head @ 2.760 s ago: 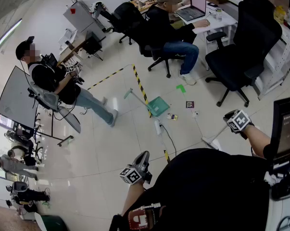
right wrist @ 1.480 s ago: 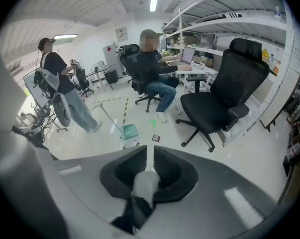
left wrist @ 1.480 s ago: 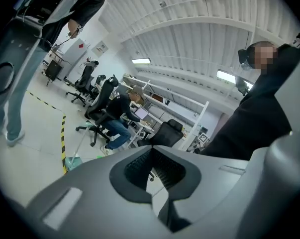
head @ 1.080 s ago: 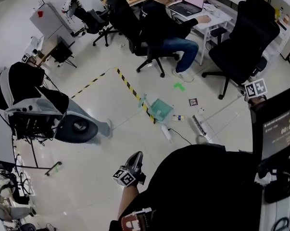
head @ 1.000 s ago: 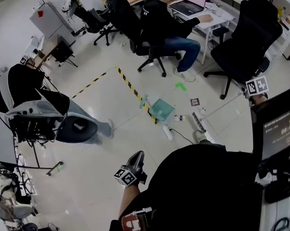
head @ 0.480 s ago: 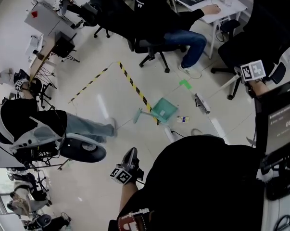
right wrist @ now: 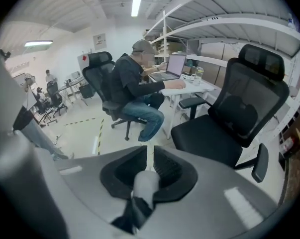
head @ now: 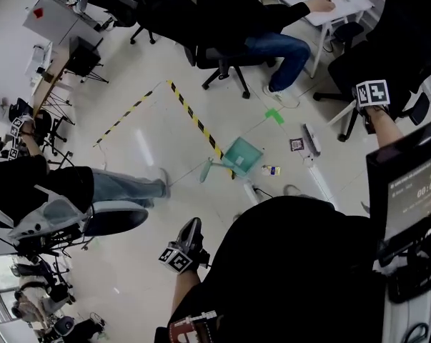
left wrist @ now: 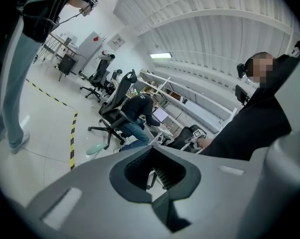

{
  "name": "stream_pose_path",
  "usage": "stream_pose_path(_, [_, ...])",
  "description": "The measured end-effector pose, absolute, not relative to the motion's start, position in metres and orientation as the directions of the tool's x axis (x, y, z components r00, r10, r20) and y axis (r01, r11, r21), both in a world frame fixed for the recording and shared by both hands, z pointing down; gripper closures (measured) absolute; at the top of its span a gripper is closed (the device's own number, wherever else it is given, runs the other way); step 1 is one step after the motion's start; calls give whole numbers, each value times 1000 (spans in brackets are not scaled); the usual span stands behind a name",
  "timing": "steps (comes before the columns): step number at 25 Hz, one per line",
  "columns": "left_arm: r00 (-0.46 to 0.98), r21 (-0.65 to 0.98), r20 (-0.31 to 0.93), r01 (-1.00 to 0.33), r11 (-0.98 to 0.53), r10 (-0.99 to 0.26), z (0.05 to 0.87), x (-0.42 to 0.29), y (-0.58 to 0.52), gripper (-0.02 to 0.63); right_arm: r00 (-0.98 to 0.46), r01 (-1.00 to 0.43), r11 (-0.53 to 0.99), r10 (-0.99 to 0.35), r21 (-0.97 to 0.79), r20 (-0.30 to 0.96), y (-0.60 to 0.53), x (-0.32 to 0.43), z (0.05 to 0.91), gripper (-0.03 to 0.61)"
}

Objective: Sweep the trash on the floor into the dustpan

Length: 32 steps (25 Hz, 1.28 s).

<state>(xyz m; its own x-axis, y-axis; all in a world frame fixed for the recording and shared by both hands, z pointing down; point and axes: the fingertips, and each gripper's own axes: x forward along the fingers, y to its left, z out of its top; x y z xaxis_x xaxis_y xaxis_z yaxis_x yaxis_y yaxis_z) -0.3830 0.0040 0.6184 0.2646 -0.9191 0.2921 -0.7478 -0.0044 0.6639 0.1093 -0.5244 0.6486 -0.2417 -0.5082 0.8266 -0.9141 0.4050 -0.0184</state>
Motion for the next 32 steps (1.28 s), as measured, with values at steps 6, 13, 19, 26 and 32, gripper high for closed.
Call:
stream_pose_path(6, [265,662,302,-750,2,-916,621,-428,44,618,-141,-978,208,-572,-24,808,-524,70,662,541])
stream_pose_path(13, [164,671,318,-734,100,-934,633,-455,100,618,-134,-988,28,-631,-150,764,-533,18,677,540])
stream_pose_path(19, [98,669,319,-728,151,-943,634,-469,114,618,-166,-977,5,-647,-214,744,-544,-29,683,537])
stream_pose_path(26, [68,674,292,-722,154,-954,625,-480,112,618,-190,-962,-24,-652,-270,734,-545,-57,679,529])
stream_pose_path(32, [68,680,273,-719,143,-960,626,-486,103,618,-194,-949,-59,-661,-308,725,-545,-54,674,526])
